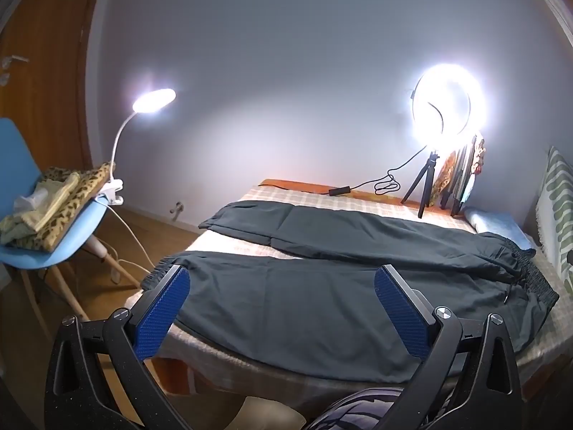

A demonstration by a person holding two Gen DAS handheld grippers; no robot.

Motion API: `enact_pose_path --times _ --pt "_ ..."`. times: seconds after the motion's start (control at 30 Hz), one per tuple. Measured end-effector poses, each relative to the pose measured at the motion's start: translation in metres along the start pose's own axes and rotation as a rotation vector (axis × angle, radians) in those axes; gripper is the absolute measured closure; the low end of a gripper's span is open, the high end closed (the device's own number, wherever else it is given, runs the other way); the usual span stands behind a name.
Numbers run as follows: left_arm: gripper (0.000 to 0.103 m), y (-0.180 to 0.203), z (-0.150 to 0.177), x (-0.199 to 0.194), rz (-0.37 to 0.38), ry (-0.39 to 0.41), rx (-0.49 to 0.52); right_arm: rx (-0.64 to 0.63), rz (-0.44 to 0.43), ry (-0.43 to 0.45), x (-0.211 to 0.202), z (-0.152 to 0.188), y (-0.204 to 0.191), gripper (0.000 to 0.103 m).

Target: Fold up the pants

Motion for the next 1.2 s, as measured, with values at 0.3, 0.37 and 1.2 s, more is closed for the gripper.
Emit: enact_pose_path --times 0.3,0.37,1.2 --pt "0.0 -0.0035 -0.0015 -0.0042 0.02 0.0 -0.005 -0.001 0.0 0.002 -0.0004 0.0006 -0.0001 0.008" --pt "0.0 -0.0039 -0.0021 -0.0059 0.022 0.0 -0.006 -0.001 0.0 0.001 -0.0005 0.0007 0.0 0.008" --pt "0.0 -0.0041 0.0004 0.0028 0.005 -0.002 0.003 -0.002 0.003 0.004 -0.0004 0.0013 -0.0009 0.002"
Point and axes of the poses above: each gripper's, at about its wrist camera, not at the fingertips, and x roughly the way its jaws point, y to its right, z to its underside, the point moved 5 cm from there along x, roughly the way its jaws point, and after that the axes turned 3 degrees about -y, right-handed, at the moved point
